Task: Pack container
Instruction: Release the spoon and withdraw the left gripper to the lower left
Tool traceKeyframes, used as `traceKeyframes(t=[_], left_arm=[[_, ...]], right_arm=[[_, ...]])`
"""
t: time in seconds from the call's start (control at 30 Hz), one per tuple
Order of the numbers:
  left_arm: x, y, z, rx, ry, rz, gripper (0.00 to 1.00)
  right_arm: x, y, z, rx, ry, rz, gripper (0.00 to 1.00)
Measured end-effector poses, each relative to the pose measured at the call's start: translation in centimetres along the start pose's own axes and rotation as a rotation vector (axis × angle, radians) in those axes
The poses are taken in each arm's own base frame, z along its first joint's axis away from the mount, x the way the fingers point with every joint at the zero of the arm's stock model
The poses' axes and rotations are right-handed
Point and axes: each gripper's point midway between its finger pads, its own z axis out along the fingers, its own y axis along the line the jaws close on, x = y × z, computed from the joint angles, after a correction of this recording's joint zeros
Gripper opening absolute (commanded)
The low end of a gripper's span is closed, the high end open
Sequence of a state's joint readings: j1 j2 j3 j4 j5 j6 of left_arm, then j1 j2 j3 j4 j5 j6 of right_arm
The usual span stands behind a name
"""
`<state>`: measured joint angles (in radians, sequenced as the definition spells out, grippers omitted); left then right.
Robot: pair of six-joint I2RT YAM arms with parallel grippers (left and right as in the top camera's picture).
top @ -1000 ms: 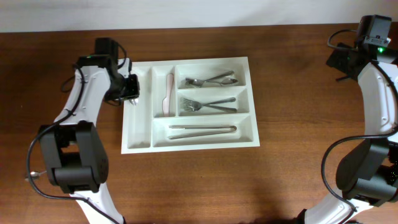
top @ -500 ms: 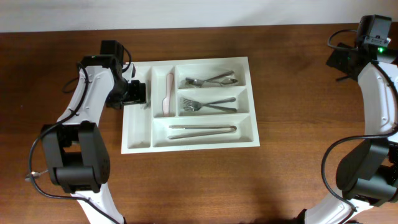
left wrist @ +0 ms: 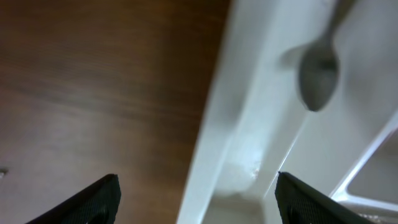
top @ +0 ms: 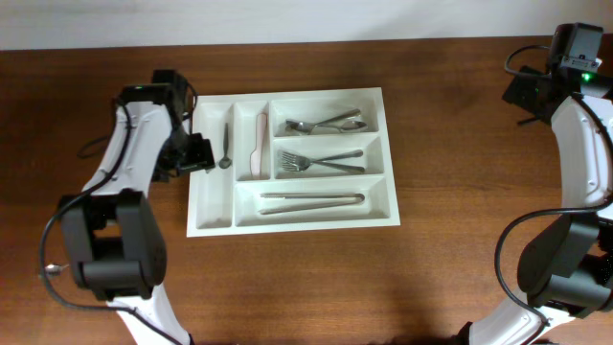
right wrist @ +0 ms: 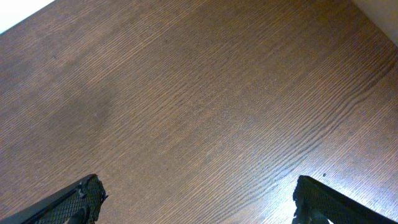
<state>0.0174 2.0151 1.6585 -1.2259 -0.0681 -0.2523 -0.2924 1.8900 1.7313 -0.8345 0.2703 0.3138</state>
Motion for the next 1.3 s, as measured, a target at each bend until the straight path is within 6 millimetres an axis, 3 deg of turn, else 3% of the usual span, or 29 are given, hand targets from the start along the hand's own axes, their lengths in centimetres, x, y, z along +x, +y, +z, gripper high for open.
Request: traceKeyframes(t=[0.27,0.37,0.43,0.63,0.77,1.07,1.3], left_arm=[[-0.6,7.2,-6.5,0.009,-0.176,-0.246,0.82],[-0.1,9.9,-7.5,-0.003,-0.251,-0.321,0.82],[0.9,11.0,-6.7,-0.007,-0.271,-0.366,0.83],[5.8,12.8,-0.5,-0.027,-0.189,-0.517,0.82],[7.5,13.8,1.9,-0.034,-0.153,-0.603,0.82],[9.4,19.2,2.6,-0.049,-0.145,-0.889,0.82],[12.2,24.1,3.1,-0.075,-0.129,-1.153,0.81]], right_arm=[[0.0,0.0,0.0,0.000,0.000,0.000,0.99],[0.0,0.0,0.0,0.000,0.000,0.000,0.99],[0.0,0.0,0.0,0.000,0.000,0.000,0.99],[0.0,0.0,0.0,0.000,0.000,0.000,0.99],[0.0,0.0,0.0,0.000,0.000,0.000,0.99],[0.0,0.0,0.0,0.000,0.000,0.000,0.99],[0.0,0.0,0.0,0.000,0.000,0.000,0.99]])
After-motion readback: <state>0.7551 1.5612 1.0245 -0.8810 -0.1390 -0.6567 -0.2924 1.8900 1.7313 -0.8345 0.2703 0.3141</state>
